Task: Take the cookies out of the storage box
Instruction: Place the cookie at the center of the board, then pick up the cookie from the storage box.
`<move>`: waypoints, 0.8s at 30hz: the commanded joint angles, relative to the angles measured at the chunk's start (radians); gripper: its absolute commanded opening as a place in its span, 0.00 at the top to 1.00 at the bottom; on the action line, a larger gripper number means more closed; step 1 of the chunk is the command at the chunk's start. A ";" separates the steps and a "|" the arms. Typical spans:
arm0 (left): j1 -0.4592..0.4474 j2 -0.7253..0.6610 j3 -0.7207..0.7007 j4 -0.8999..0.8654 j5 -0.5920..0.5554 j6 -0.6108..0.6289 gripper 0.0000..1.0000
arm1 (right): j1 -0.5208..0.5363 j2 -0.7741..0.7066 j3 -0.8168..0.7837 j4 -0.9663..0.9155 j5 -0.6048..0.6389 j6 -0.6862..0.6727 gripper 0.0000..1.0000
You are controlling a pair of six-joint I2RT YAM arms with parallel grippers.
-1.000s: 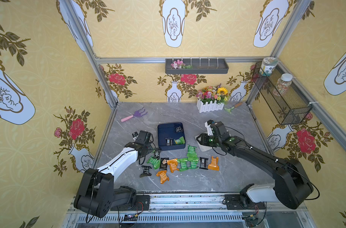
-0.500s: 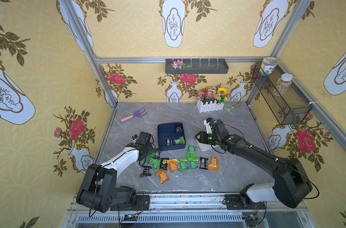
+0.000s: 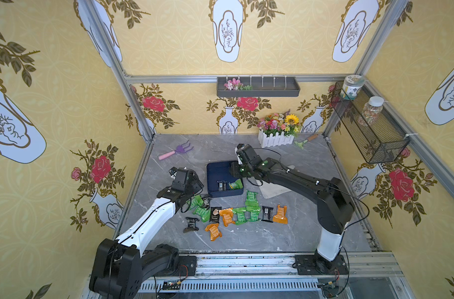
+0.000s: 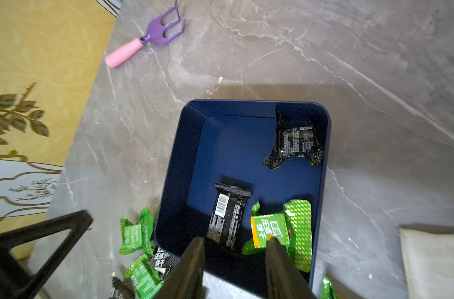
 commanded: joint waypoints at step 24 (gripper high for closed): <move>0.003 -0.016 -0.116 0.257 0.180 -0.152 0.27 | -0.016 0.494 0.478 -0.203 0.169 -0.046 0.72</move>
